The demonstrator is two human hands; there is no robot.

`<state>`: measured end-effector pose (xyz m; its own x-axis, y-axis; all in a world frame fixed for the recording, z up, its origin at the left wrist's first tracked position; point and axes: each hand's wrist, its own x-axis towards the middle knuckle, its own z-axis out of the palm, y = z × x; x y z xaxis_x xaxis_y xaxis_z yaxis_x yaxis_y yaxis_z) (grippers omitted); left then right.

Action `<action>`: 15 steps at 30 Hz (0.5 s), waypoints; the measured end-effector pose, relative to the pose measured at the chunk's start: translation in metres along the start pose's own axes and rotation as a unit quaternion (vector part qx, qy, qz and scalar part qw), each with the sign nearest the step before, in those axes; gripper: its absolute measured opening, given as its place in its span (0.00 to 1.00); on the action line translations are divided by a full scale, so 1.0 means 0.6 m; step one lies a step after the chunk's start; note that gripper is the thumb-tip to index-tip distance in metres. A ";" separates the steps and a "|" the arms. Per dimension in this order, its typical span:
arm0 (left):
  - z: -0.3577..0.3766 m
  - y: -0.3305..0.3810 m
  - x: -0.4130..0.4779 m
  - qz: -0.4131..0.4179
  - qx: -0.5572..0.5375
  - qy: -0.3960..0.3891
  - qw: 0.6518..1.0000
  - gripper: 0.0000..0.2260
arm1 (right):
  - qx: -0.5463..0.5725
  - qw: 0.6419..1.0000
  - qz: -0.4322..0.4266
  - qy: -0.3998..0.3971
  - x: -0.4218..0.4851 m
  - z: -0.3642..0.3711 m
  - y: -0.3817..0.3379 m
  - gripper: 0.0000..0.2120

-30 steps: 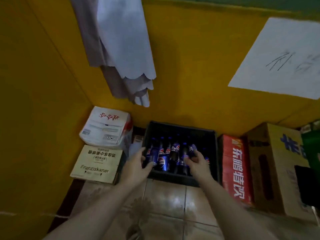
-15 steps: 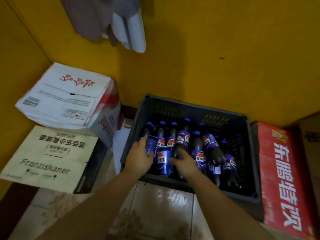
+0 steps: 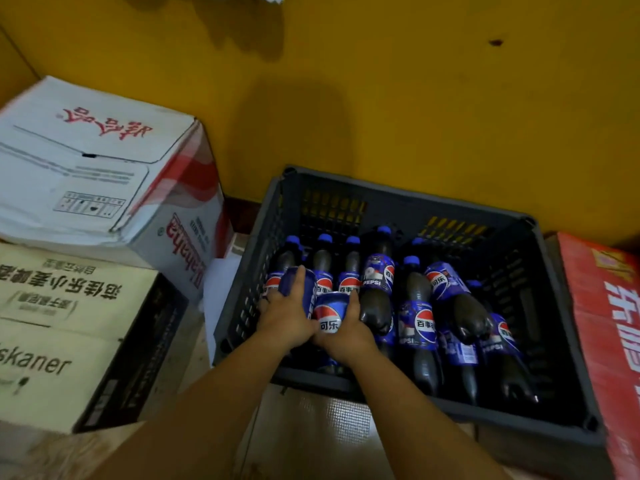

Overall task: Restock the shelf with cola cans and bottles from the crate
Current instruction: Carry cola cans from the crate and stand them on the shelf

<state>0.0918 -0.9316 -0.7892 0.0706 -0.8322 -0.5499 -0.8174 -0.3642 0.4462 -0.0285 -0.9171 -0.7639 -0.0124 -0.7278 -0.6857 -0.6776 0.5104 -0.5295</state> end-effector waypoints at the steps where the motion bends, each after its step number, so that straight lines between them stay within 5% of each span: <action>1: 0.002 -0.001 0.004 0.006 0.009 0.004 1.000 0.47 | -0.001 1.000 -0.001 0.001 0.002 0.000 0.002 0.50; 9: -0.007 -0.006 0.001 0.009 -0.018 0.018 1.000 0.45 | -0.044 0.999 -0.012 0.002 -0.002 -0.006 0.008 0.55; 15: -0.059 0.001 -0.042 0.046 -0.288 0.066 0.954 0.42 | 0.063 0.995 -0.055 0.051 -0.038 -0.030 0.004 0.48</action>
<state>0.1100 -0.9258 -0.7502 0.1158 -0.9032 -0.4134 -0.3774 -0.4250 0.8228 -0.0432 -0.9077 -0.7405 -0.0218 -0.8220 -0.5690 -0.5814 0.4734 -0.6617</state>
